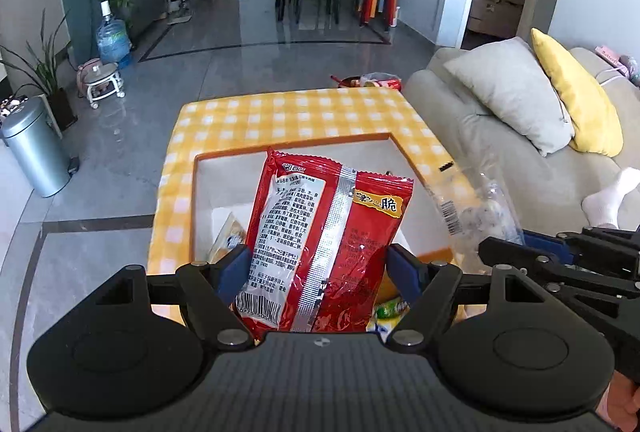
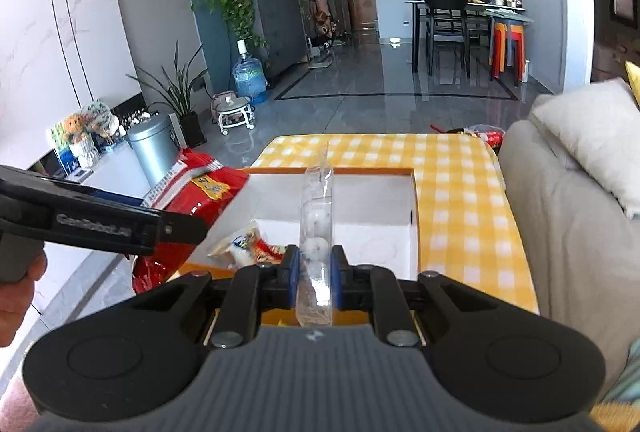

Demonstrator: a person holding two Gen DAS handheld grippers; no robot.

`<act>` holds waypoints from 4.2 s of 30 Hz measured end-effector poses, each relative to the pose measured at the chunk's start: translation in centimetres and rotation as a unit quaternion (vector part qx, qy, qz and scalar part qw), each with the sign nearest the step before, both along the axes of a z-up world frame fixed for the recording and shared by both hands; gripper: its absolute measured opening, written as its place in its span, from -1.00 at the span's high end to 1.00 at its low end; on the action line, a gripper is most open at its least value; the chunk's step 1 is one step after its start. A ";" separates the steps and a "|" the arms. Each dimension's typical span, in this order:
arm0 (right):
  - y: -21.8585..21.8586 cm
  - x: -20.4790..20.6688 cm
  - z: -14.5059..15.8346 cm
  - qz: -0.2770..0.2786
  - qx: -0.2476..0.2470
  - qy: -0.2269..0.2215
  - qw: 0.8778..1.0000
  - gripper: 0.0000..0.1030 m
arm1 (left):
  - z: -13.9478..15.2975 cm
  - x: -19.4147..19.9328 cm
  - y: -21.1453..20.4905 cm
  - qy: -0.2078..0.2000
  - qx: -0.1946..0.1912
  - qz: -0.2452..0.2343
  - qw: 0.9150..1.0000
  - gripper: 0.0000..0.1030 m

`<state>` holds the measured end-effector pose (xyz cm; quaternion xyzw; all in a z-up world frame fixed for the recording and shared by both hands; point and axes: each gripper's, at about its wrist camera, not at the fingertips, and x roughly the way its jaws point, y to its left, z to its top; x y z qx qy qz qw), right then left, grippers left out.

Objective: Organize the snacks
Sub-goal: 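Carry the red packet and clear ball bag into the box, then open both grippers to drop the packets and lift out of the box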

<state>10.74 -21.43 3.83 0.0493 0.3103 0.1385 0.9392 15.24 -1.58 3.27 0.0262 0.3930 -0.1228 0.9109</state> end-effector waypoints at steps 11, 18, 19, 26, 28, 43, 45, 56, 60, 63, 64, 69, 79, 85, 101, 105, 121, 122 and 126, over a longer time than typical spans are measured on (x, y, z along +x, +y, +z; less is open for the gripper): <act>-0.3 8.1 -1.8 0.007 -0.016 0.057 0.998 0.76 | -3.0 5.5 -1.4 0.060 -0.016 -0.002 0.998 -0.66; 0.3 12.6 -4.6 0.022 -0.038 0.112 0.993 0.76 | -6.1 9.4 -2.2 0.091 0.007 0.016 0.996 -0.66; 0.5 13.2 -4.9 0.028 -0.041 0.117 0.992 0.77 | -6.5 9.9 -2.2 0.097 0.009 0.016 0.995 -0.66; 2.5 15.8 -6.5 0.062 -0.081 0.139 0.985 0.77 | -9.1 12.3 -2.1 0.136 0.033 0.015 0.990 -0.66; 2.9 16.4 -6.9 0.074 -0.083 0.147 0.983 0.76 | -9.9 12.8 -1.7 0.149 0.033 0.022 0.988 -0.66; 4.1 19.3 -9.7 0.081 -0.094 0.198 0.972 0.81 | -13.0 13.5 0.3 0.208 0.011 0.047 0.977 -0.67; 3.9 19.5 -9.6 0.072 -0.090 0.195 0.974 0.82 | -13.0 13.4 0.4 0.207 0.010 0.046 0.977 -0.67; 3.2 21.6 -9.0 0.062 -0.025 0.210 0.975 0.83 | -12.4 14.1 2.1 0.199 -0.031 0.068 0.977 -0.66; 3.6 21.5 -10.8 0.064 -0.019 0.246 0.967 0.83 | -12.5 14.1 2.1 0.195 -0.022 0.064 0.978 -0.67; 3.8 21.4 -11.7 0.060 -0.018 0.259 0.964 0.83 | -12.6 14.1 1.6 0.192 -0.001 0.056 0.980 -0.67; 3.8 21.3 -11.8 0.060 -0.019 0.259 0.964 0.83 | -12.6 14.1 1.5 0.191 0.006 0.052 0.980 -0.67; 4.6 21.6 -11.9 0.058 -0.058 0.251 0.964 0.69 | -12.4 13.7 1.4 0.178 0.023 0.044 0.983 -0.72; 5.5 21.3 -11.6 0.046 -0.122 0.224 0.966 0.12 | -10.6 12.8 2.4 0.151 0.019 0.055 0.987 -0.75; 5.4 20.3 -10.6 0.037 -0.144 0.194 0.970 -0.36 | -9.7 12.1 2.9 0.139 0.020 0.061 0.988 -0.75; 5.0 14.7 -6.1 0.022 -0.152 0.110 0.982 -0.63 | -5.1 6.5 3.4 0.069 -0.004 0.054 0.996 -0.75; 4.6 11.6 -4.3 0.025 -0.136 0.068 0.988 -0.72 | -3.7 3.8 3.3 0.022 -0.004 0.054 0.998 -0.75; 2.2 -1.4 -1.8 -0.017 -0.061 -0.018 0.998 -0.78 | -1.0 -6.8 1.7 -0.116 0.011 0.034 0.993 -0.69; 2.0 -2.3 -1.9 -0.019 -0.058 -0.021 0.998 -0.78 | -1.1 -7.3 1.7 -0.117 0.005 0.032 0.993 -0.68; 1.3 -5.3 -2.7 -0.027 -0.052 -0.039 0.998 -0.78 | -1.9 -9.1 1.1 -0.123 0.010 0.033 0.992 -0.66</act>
